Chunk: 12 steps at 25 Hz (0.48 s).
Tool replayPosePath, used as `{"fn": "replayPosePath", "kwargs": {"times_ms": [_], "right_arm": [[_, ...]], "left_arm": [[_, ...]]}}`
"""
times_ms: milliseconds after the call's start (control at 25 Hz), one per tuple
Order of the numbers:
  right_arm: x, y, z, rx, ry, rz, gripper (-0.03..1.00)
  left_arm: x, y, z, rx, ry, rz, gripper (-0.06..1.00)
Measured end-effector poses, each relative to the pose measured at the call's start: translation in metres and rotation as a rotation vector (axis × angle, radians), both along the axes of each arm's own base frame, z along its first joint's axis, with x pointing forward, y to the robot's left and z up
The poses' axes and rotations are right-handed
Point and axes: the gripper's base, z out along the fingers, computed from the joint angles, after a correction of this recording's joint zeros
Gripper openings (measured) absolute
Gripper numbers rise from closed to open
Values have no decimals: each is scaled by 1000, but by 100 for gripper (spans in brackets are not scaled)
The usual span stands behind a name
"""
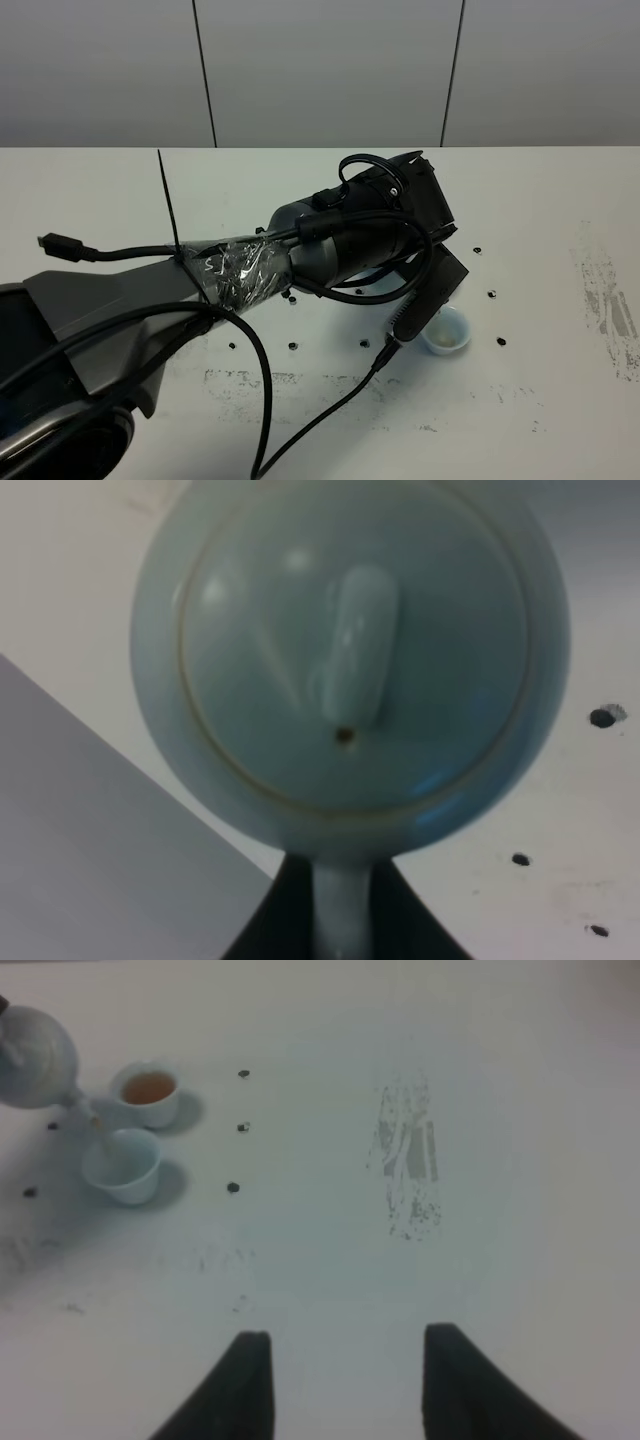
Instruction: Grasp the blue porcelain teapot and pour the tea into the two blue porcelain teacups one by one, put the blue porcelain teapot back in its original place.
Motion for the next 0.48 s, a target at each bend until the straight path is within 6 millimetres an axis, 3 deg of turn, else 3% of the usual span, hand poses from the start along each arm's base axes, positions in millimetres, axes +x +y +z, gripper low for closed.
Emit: {"fn": "replayPosePath", "kwargs": {"times_ms": [480], "right_arm": [[0,0,0,0,0,0,34]], "left_arm": [[-7,-12,-3,87,-78,-82,4]]}}
